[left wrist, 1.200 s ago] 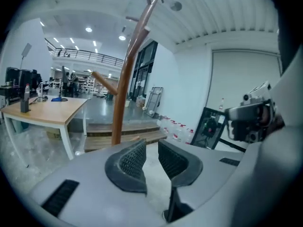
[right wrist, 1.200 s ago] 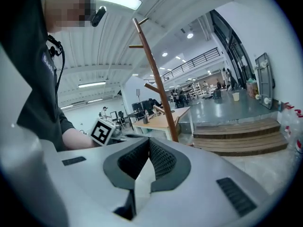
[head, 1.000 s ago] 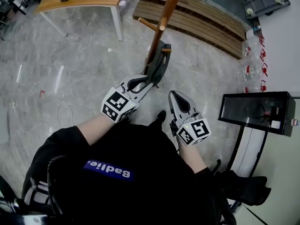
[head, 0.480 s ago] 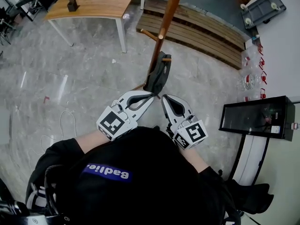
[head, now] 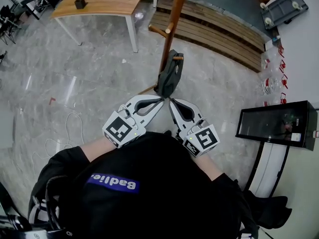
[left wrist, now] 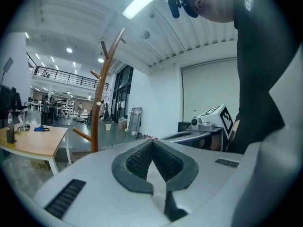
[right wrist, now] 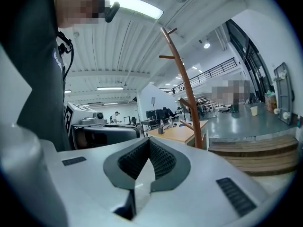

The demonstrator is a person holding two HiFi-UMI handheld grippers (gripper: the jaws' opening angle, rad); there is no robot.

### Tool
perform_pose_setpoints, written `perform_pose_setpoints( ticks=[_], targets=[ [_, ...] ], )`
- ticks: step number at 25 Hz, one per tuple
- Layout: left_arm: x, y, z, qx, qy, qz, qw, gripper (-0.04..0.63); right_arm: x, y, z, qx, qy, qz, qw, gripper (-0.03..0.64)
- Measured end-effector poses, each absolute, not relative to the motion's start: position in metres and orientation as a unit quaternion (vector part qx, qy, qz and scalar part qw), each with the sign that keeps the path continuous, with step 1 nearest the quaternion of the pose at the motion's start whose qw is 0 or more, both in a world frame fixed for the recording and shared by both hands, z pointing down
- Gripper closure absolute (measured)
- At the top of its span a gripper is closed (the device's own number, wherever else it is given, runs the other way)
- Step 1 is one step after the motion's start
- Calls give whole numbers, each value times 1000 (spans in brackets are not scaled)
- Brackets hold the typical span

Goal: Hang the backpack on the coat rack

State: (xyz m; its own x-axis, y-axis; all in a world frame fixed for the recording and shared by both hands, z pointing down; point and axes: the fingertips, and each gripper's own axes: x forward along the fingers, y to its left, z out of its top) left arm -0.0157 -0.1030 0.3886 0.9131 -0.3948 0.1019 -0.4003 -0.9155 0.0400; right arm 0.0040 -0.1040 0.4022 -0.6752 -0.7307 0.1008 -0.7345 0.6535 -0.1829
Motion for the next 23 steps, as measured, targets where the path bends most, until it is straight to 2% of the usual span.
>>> perform_pose_setpoints(
  ticks=[23],
  targets=[
    [-19, -88, 400, 977, -202, 61, 33, 586, -5, -84, 406, 388, -915, 107, 20, 612]
  ],
)
